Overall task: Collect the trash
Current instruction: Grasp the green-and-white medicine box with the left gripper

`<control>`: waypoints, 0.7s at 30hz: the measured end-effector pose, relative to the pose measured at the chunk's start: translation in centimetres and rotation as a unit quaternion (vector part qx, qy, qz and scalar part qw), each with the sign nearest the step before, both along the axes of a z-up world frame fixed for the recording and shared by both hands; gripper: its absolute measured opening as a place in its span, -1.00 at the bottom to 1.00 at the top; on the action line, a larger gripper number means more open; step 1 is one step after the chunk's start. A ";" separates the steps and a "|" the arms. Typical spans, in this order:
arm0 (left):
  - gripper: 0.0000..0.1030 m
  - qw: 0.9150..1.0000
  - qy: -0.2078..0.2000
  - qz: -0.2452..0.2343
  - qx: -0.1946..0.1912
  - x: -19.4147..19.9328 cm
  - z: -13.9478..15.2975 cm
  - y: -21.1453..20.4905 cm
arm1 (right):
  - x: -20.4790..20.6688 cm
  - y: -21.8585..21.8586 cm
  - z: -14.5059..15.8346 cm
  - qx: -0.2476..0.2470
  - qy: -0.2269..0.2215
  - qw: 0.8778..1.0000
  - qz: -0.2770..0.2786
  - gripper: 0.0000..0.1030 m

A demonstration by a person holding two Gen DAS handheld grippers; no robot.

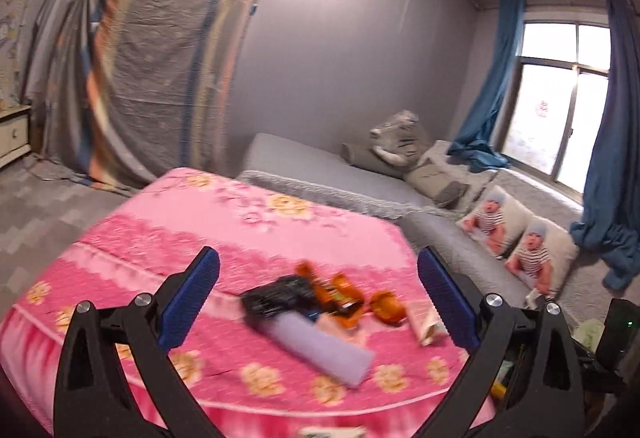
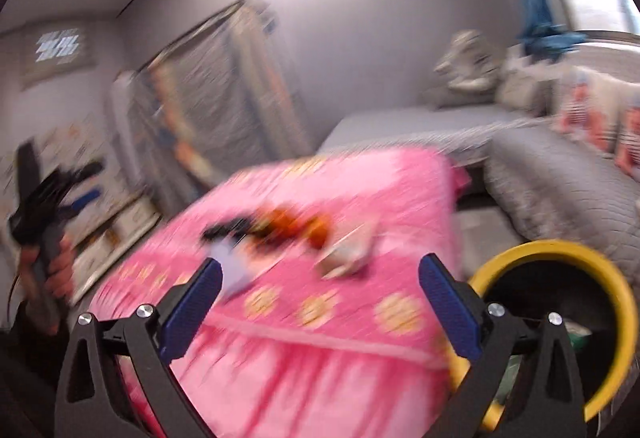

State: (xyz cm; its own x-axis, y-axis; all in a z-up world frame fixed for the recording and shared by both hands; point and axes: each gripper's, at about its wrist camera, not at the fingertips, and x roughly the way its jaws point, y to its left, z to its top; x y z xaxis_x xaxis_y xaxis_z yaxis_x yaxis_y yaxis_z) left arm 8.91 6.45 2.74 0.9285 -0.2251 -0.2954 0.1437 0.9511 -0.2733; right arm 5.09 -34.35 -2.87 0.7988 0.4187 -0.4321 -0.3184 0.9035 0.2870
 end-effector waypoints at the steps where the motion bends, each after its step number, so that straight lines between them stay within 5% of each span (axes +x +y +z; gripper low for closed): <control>1: 0.84 1.000 0.004 0.007 0.006 -0.5 -0.6 0.7 | 0.1 2.6 -0.4 -0.016 0.023 0.999 0.043 0.84; 5: 0.84 0.999 0.024 0.012 0.020 -2.1 -2.8 3.3 | 0.2 10.4 -1.6 -0.028 0.105 0.981 0.161 0.84; 10: 0.84 0.998 0.039 0.006 0.038 -3.7 -5.3 5.0 | 0.9 16.5 -3.1 -0.045 0.192 0.956 0.217 0.84; 14: 0.84 0.991 0.083 -0.084 0.058 -4.5 -6.9 3.6 | 1.6 17.0 -2.2 -0.057 0.184 0.964 0.184 0.84; 21: 0.84 0.955 0.174 -0.182 0.158 -4.7 -10.3 -3.3 | 2.9 12.3 0.3 0.002 0.158 0.981 0.115 0.84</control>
